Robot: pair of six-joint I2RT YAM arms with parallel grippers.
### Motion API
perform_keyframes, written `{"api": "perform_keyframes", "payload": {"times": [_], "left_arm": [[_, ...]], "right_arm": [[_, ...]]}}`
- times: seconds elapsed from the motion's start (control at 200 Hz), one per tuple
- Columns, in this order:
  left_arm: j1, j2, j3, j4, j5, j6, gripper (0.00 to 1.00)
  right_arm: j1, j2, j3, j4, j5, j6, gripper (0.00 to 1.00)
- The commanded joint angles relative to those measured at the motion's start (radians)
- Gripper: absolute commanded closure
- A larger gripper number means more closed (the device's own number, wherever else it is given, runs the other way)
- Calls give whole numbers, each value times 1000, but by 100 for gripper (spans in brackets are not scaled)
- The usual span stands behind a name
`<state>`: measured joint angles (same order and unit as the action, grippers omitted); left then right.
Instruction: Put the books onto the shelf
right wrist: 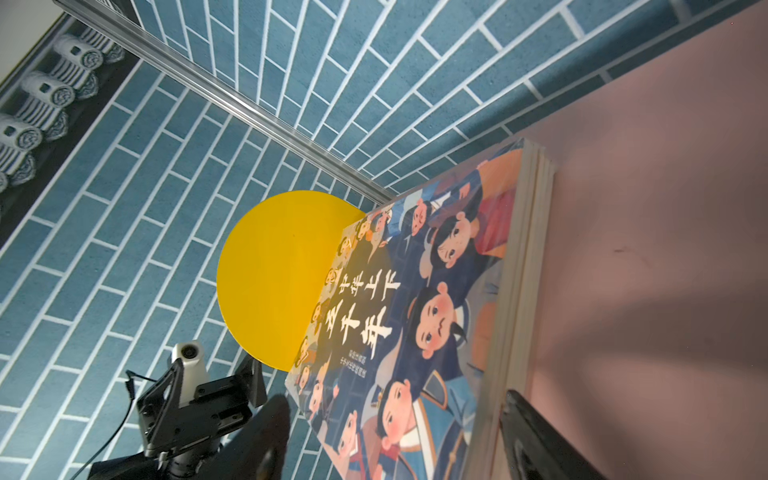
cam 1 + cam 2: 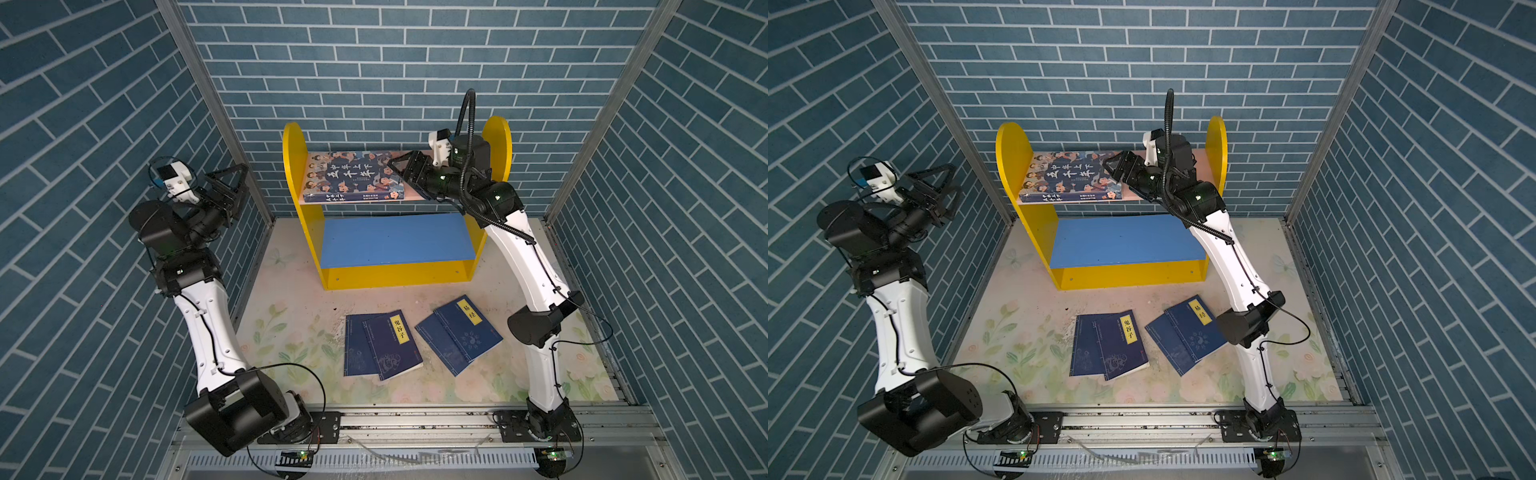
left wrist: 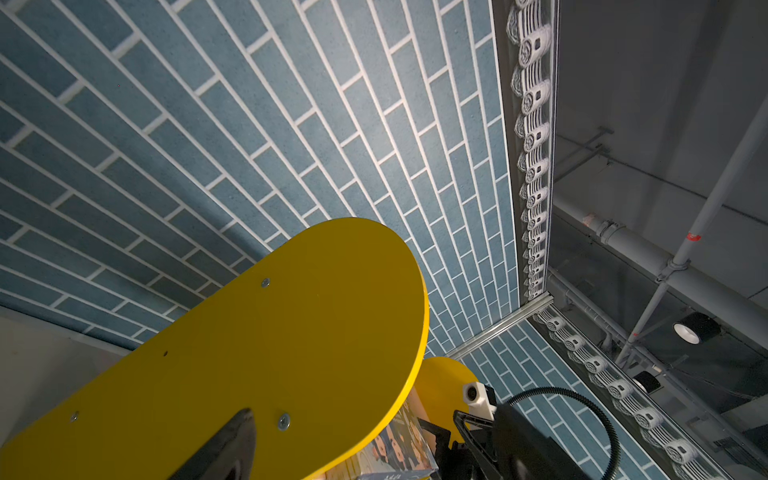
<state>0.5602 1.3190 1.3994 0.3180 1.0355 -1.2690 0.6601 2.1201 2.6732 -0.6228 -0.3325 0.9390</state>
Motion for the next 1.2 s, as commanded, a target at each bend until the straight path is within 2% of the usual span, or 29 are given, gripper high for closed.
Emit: {"api": "perform_keyframes", "payload": {"times": [0.0, 0.58, 0.765, 0.91, 1.075, 1.12, 1.195], "left_arm": [[-17, 5, -11, 57, 5, 8, 9], [-94, 58, -8, 70, -22, 43, 9], [-106, 92, -14, 172, -38, -55, 9], [-112, 74, -19, 181, -36, -39, 9], [-118, 34, 7, 78, -17, 84, 10], [-118, 17, 22, -2, -11, 156, 10], [-118, -18, 61, -187, -9, 357, 10]], "right_arm": [[-4, 35, 41, 63, -53, 50, 20], [5, 101, 54, 135, -118, 155, 21], [5, 115, 54, 164, -127, 179, 21], [9, 137, 63, 191, -141, 207, 21], [10, 139, 63, 191, -141, 211, 21], [10, 133, 63, 186, -136, 209, 21], [9, 114, 63, 166, -114, 192, 20]]}}
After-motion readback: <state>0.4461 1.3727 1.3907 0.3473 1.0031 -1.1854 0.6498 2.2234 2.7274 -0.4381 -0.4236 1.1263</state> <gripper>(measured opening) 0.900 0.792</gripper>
